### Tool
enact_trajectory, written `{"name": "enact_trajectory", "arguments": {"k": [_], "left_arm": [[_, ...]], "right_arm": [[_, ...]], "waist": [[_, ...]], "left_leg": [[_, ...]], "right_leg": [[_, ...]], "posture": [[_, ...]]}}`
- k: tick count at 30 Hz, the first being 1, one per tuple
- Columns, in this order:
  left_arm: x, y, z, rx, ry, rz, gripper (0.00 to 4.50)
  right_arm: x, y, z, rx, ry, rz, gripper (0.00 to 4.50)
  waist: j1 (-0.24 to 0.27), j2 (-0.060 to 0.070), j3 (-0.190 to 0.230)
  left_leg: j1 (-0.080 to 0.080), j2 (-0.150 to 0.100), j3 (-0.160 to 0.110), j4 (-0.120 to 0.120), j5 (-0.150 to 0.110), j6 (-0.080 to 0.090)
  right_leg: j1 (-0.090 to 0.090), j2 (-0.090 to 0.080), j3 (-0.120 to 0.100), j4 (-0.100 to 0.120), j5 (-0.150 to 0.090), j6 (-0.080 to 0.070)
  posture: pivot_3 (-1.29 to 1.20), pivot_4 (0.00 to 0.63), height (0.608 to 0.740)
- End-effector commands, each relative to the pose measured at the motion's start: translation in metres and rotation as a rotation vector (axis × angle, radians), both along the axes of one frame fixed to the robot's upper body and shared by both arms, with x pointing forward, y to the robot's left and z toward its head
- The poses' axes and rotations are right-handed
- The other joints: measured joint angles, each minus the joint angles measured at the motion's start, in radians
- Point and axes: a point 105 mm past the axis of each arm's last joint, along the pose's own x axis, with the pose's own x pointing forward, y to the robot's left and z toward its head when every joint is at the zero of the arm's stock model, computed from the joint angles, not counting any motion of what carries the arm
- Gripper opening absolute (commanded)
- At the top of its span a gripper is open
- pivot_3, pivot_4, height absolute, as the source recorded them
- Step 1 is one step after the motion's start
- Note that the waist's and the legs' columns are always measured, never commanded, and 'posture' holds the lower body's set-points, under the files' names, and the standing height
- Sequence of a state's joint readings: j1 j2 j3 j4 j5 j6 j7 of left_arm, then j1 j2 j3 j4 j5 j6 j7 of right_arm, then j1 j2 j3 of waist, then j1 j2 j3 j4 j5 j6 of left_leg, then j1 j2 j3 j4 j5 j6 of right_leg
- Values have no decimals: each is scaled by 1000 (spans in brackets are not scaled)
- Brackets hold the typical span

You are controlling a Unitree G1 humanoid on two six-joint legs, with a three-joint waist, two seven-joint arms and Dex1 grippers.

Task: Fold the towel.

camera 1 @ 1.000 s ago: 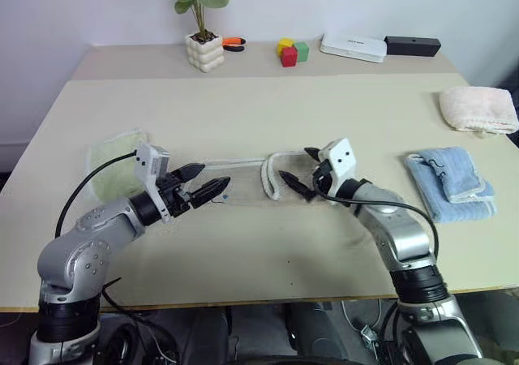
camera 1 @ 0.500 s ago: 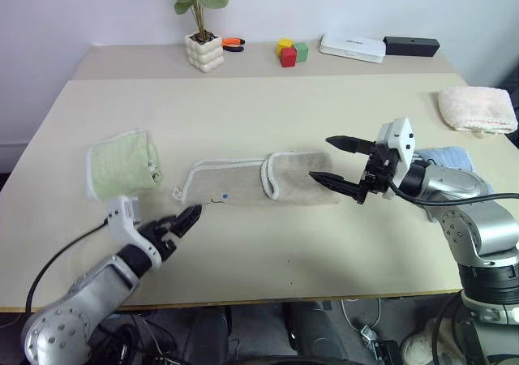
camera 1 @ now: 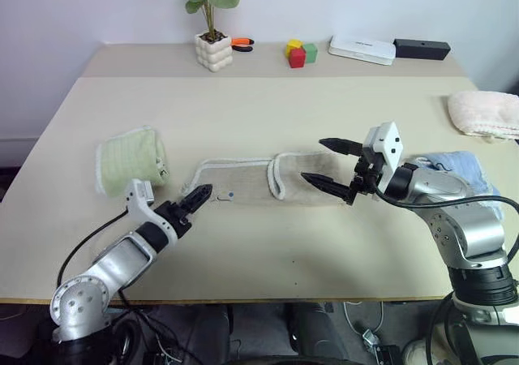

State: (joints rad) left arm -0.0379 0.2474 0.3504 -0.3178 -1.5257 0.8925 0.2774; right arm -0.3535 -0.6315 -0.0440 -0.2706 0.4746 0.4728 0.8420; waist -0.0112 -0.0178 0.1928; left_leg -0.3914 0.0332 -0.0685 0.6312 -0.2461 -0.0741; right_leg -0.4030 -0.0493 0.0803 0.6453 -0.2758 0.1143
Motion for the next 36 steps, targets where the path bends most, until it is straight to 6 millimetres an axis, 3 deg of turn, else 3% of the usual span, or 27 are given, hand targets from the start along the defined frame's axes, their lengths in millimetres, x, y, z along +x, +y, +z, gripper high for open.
{"name": "enact_trajectory", "arguments": {"k": [1, 8, 11, 15, 19, 21, 25, 30, 36], "left_arm": [[6, -11, -22, -91, 111, -15, 3684], [15, -29, 10, -58, -16, -103, 156], [20, -30, 32, -85, -97, -113, 66], [23, -40, 57, 34, -233, -167, 66], [20, -69, 77, 262, -447, -331, 66], [17, -85, 79, 347, -538, -431, 66], [20, -115, 72, 377, -621, -587, 66], [24, -167, 63, 429, -757, -782, 66], [16, -210, 48, 410, -812, -932, 66]], "right_arm": [[-2, 7, 20, 8, -90, 5, 4500], [2, -10, 13, -31, -90, -75, 4500], [1, -22, 10, -40, -77, -102, 4500], [-6, -47, 9, -35, -33, -135, 4500], [-18, -72, 13, -21, 6, -157, 4500], [-20, -85, 11, -38, 40, -187, 4500], [-22, -94, 26, -1, 9, -219, 4500], [-22, -96, 32, 1, -8, -248, 4500], [-24, -89, 38, 16, -22, -253, 4500]], "waist": [[2, 1, -1], [-1, 0, 0], [-2, 0, 0], [-1, 0, 0], [-1, 0, 0], [-2, 0, 0], [-8, 0, 0], [-3, 0, 0], [-5, 1, 0]], "left_leg": [[0, -1, 0, 0, 0, 0], [-1, -1, 0, 0, 0, 0], [-1, -1, 0, 0, 0, 0], [-1, -1, 0, 0, 0, 0], [-1, -1, 0, 0, 0, 0], [-1, -1, 0, 0, 0, 0], [-1, -1, 1, 0, 0, 0], [-2, -1, 1, 0, 0, 0], [-5, -1, 1, -1, -1, 1]], "right_leg": [[0, 0, 0, 0, 0, 0], [0, -1, 0, -1, 0, 0], [0, 0, 0, -1, 0, 0], [0, 0, 0, -1, 0, 0], [0, 0, 0, -2, 0, 0], [0, 0, 0, -2, 0, 0], [0, 0, 1, -3, 0, 0], [0, 1, 1, -4, 0, 0], [0, 1, 1, -10, 3, 5]], "posture": [[0, 150, 740], [0, 150, 740], [0, 150, 740], [0, 150, 740], [0, 150, 740], [0, 150, 740], [0, 150, 740], [0, 150, 740], [0, 150, 740]]}}
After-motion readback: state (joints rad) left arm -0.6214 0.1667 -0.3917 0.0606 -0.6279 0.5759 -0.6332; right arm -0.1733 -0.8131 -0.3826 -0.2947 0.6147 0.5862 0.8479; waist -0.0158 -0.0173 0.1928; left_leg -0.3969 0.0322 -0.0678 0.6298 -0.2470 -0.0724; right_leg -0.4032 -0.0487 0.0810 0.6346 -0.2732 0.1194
